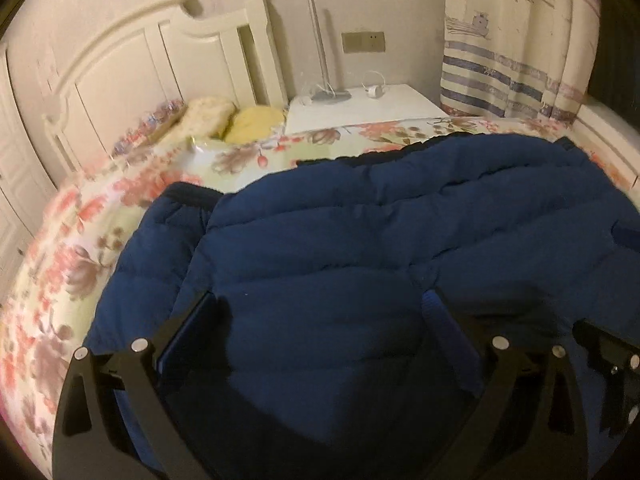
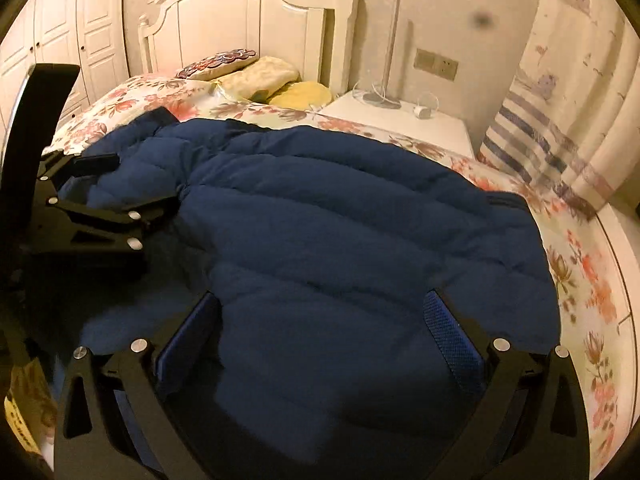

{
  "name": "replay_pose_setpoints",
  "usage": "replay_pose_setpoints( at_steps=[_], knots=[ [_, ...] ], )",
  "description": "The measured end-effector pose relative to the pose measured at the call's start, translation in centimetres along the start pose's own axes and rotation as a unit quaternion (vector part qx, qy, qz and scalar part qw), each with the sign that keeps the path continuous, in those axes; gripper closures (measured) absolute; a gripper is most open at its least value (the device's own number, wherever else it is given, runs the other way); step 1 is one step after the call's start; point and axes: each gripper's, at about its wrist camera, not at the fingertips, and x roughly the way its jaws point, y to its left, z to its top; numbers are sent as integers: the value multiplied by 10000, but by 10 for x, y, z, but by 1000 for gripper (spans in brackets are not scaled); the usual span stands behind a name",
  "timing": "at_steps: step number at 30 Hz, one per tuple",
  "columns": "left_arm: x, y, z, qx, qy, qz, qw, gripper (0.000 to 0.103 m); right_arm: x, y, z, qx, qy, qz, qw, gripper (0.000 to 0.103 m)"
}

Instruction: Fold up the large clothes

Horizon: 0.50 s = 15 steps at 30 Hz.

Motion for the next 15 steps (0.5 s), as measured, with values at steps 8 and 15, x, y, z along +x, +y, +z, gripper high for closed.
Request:
replay_pose_setpoints(
  at_steps=[8,15],
  knots=[
    [-11,110,-28,-1191,-17,367,9922,2,-30,-78,-25,978,-176,-577,9934,5],
    [2,122,-35,-1525,53,13,9883,2,-15,-99,-42,1535,-120,-74,9880,4]
  ],
)
